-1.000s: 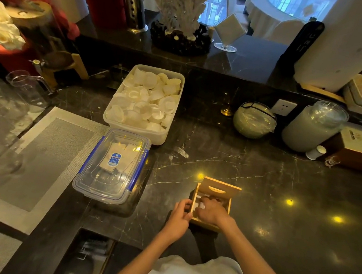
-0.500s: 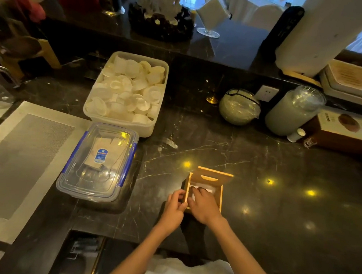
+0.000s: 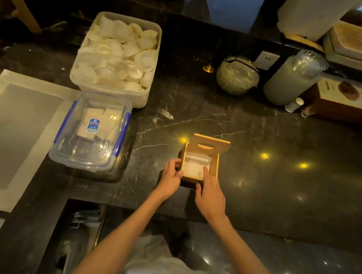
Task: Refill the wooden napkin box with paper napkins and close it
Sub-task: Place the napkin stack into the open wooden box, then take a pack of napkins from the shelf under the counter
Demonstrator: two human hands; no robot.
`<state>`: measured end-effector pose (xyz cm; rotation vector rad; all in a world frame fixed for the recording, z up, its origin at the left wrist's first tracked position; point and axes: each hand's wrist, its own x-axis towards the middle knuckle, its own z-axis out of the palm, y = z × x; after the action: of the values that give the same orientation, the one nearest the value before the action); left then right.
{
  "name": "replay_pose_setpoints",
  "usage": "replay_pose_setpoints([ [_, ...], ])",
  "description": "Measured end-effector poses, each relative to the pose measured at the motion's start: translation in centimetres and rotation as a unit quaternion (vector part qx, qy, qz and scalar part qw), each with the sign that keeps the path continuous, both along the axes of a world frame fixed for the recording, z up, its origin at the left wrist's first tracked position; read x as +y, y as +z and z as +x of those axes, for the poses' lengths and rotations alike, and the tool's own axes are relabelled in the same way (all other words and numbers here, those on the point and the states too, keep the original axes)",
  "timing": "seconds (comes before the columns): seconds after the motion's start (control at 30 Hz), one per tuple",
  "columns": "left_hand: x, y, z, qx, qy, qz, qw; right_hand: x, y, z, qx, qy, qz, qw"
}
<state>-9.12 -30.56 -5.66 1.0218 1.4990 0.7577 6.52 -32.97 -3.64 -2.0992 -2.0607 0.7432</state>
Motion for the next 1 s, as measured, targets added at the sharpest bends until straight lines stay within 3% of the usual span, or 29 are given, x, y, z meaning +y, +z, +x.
replay_pose_setpoints([
  [0.23, -4.7, 1.4, 1.7, 0.09, 0.059, 0.016, 0.994, -2.0, -0.5, 1.5, 0.014, 0.084, 0.026, 0.996],
  [0.33, -11.4, 0.8, 1.0, 0.194, 0.048, 0.034, 0.979, -5.2, 0.1, 3.1, -0.004, 0.124, 0.083, 0.989],
  [0.53, -24.4, 1.2, -3.2, 0.457, 0.035, 0.075, 0.886, -13.9, -0.7, 6.0, 0.03, 0.203, 0.088, 0.975],
  [0.63, -28.4, 1.1, -4.7, 0.537, 0.019, 0.064, 0.841, -16.3, -1.3, 5.1, -0.01, 0.283, 0.057, 0.957],
  [0.77, -30.5, -0.2, -7.2, 0.57, -0.045, 0.025, 0.82, -18.0, -2.0, 1.8, -0.022, 0.331, -0.001, 0.943],
  [0.9, -30.0, -4.6, -10.8, 0.541, -0.074, 0.013, 0.838, -19.4, -4.1, -3.1, -0.002, 0.312, -0.089, 0.946],
  [1.0, -29.1, -9.9, -13.6, 0.533, -0.08, 0.014, 0.842, -19.9, -8.8, -6.7, -0.013, 0.302, -0.086, 0.949],
])
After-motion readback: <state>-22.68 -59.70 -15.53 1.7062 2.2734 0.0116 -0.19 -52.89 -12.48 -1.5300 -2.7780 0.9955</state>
